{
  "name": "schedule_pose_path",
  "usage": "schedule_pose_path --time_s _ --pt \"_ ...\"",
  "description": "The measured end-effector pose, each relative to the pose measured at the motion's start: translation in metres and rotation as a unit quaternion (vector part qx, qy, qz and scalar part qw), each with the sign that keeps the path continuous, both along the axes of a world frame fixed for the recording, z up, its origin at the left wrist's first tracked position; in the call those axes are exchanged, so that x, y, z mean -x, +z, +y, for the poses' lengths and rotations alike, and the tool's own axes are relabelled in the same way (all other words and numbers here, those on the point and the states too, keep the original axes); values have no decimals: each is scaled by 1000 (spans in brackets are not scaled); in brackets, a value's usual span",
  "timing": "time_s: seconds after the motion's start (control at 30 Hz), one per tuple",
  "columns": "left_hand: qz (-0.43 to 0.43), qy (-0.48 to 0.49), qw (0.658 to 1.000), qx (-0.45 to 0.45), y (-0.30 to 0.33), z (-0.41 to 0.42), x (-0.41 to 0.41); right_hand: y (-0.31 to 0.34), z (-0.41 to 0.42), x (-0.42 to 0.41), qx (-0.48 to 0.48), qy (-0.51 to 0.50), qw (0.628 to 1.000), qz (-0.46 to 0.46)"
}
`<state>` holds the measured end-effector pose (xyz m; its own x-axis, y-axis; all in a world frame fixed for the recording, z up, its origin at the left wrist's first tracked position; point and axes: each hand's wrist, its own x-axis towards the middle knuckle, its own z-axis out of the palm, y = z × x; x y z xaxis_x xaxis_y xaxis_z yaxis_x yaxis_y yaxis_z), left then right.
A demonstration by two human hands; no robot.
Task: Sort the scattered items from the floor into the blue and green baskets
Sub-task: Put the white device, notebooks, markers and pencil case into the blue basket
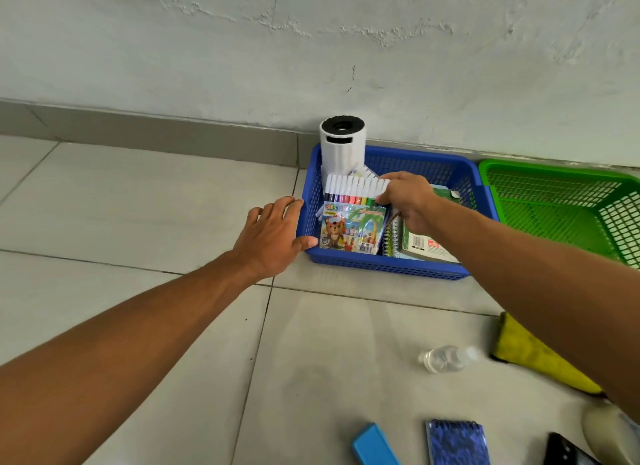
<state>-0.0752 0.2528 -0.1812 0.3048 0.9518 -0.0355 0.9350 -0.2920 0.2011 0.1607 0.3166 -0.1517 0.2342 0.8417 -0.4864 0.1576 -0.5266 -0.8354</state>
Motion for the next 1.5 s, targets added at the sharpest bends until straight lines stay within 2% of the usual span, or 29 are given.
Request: schedule_pose_path --time_s 0.07,0.13,0.3,0.4,0.5,0.67,0.77,0.83,1.03,1.2,1.3,1.43,1.5 --pt "0 -1 1000 5 1 0 -1 -5 -12 3 35 -4 999 37" --pt "1 -1 1000 10 2 0 -1 -12 -22 6 41 -4 999 32" --pt "-2 -3 1000 8 3 0 -2 2 -18 1 -41 30 999 6" --pt "-5 -3 1000 4 4 0 -4 29 -11 -9 -62 20 996 55" --pt "-1 -9 1000 2 6 0 -6 41 -6 -26 -6 -29 990 140" --pt "-7 -5 1000 7 5 3 -6 26 -15 -31 90 48 992 80" --pt "-17 1 1000 19 4 3 -6 11 -12 -25 119 79 986 82" --pt "-23 4 1000 19 3 3 -6 3 -6 -19 121 89 985 83" --pt "-31 14 999 15 -1 2 -8 -17 6 3 108 131 985 -18" --pt "-37 14 999 13 -1 2 -7 -23 12 7 83 104 991 8" --pt "-49 14 999 9 0 2 -6 -29 15 9 47 144 984 -96" --pt "-65 18 998 15 -1 3 -6 -23 14 17 70 173 929 -319" --pt "-73 18 997 19 -2 3 -5 -25 18 17 71 155 928 -331"
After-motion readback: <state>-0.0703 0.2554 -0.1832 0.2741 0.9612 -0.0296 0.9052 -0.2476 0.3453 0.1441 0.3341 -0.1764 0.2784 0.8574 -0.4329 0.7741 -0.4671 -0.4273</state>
